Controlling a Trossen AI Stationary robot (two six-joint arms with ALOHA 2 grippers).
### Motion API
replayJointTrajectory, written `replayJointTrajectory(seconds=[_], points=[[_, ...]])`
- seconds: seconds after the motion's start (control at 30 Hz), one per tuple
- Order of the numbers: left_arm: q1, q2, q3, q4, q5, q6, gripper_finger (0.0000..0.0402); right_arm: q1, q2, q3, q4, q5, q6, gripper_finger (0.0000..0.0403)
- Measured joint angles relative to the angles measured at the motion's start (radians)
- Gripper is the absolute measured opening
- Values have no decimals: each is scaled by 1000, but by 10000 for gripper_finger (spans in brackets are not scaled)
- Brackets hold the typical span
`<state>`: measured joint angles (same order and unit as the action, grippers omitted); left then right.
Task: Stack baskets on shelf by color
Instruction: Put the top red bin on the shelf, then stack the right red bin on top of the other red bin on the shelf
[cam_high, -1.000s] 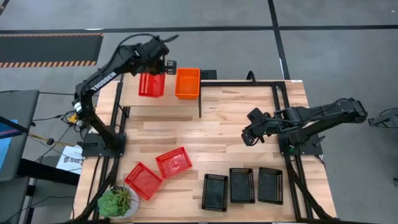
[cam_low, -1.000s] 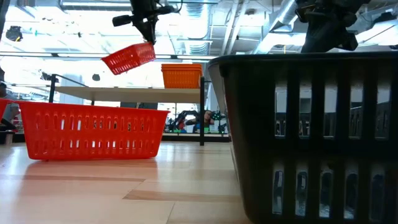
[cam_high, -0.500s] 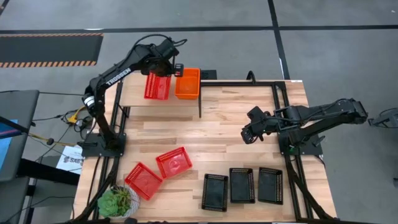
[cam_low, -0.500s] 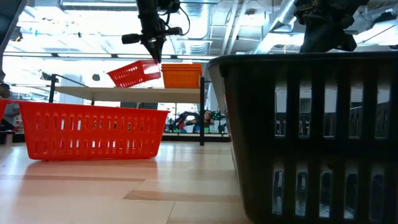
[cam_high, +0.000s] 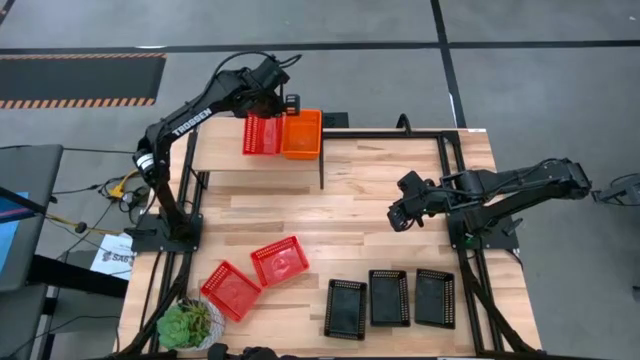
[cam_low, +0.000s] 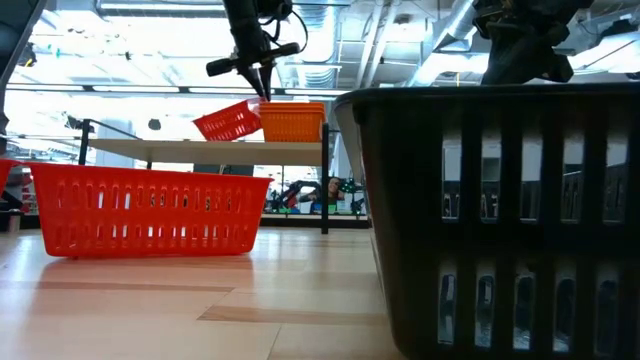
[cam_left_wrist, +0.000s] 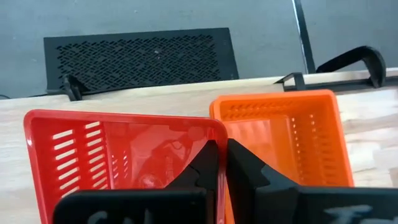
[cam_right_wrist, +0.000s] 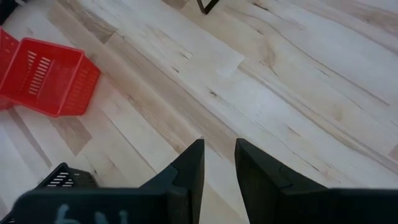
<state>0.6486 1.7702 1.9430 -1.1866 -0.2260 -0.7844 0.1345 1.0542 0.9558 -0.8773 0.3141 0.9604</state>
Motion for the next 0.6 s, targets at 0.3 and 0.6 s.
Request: replayJointTrajectory(seconds=[0.3, 0.6], points=[[0, 0, 0, 8, 3, -12, 0, 0, 0, 0, 0, -1, 0, 113], [0, 0, 0, -9, -16, -24, 57, 0, 0, 0, 0, -2, 0, 113]])
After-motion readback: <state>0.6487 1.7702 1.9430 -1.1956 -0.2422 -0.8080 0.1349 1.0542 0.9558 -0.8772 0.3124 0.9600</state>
